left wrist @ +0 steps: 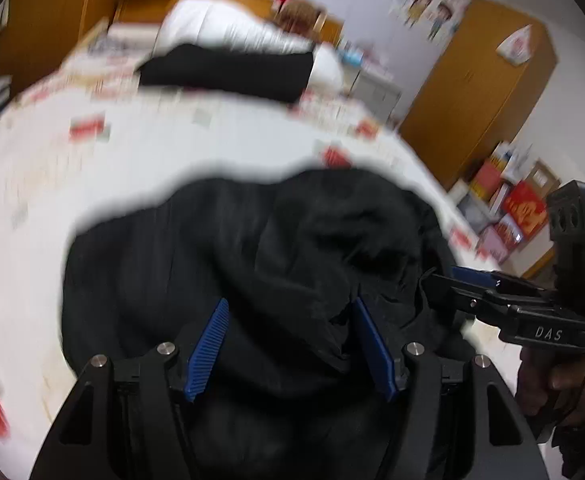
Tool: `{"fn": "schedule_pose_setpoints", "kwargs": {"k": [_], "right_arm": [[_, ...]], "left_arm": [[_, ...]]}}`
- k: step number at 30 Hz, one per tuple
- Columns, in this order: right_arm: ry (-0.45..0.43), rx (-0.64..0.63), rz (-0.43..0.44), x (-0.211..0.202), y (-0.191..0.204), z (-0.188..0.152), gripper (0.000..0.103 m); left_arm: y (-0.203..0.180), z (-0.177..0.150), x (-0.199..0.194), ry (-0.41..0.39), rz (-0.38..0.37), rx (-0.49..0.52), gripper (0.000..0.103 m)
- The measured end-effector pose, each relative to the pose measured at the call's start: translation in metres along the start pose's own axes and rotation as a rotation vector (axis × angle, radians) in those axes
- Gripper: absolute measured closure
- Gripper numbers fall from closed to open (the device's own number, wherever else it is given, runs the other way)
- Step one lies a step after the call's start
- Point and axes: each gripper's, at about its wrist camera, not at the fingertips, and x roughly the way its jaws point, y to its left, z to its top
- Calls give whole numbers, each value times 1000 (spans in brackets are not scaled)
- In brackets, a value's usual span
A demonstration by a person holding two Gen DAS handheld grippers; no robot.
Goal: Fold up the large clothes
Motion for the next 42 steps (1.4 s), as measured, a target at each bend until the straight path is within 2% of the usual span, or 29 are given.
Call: {"fn": "schedule_pose_setpoints", "kwargs": {"k": [2,4,10,13,15,19,20,23,25,26,27,28,29,30,33,37,40,42], "right_arm": [[93,36,-26,28,-11,-33,40],[129,77,-29,43,-23,-55,41],[128,97,-17,31,-30,-57,41],[86,85,-23,3,-31,-56,41],[25,64,-35,-24,-28,-56,41],[-99,57,-48,-59,-23,-41,41],[-143,51,-51,-65,-20,-31,41],[-193,40,-30,-56,-15,-11,41],[-187,25,-34,-37,-9,-2,41],[-162,-8,-69,-19,-8,-3,45],[-122,-16,-89,-5,-10,-9,55],[-82,-8,-94,8,-11,-13,59],[-20,9,-106,29,-18,-29,64],[4,9,-112,39,-23,-42,70],[-19,9,-99,48,-31,-67,71],[-9,13,-109,49,-33,-66,71],[-2,12,-125,39,-21,-62,71],[7,4,-131,37,-17,-71,71]], "left_arm": [[12,-27,22,72,11,-44,36],[16,-38,35,107,12,-76,35],[5,-41,15,82,27,-44,35],[1,-43,-8,42,47,-14,36],[-1,-40,-24,1,54,-3,36],[-9,-14,-48,-113,62,-6,36],[-10,-5,-48,-134,57,-10,36],[-20,15,-29,-160,63,-23,36],[-18,18,-4,-134,107,3,36],[-16,14,10,-106,137,12,37],[-9,5,20,-79,150,12,40],[-2,-6,36,-35,153,0,42],[3,-17,46,-15,151,-15,42],[9,-27,50,-15,142,-28,42],[15,-45,53,-44,135,-42,42],[10,-45,53,-40,175,-16,43],[5,-50,36,-36,139,-62,44],[2,-59,34,-33,140,-62,44]]}}
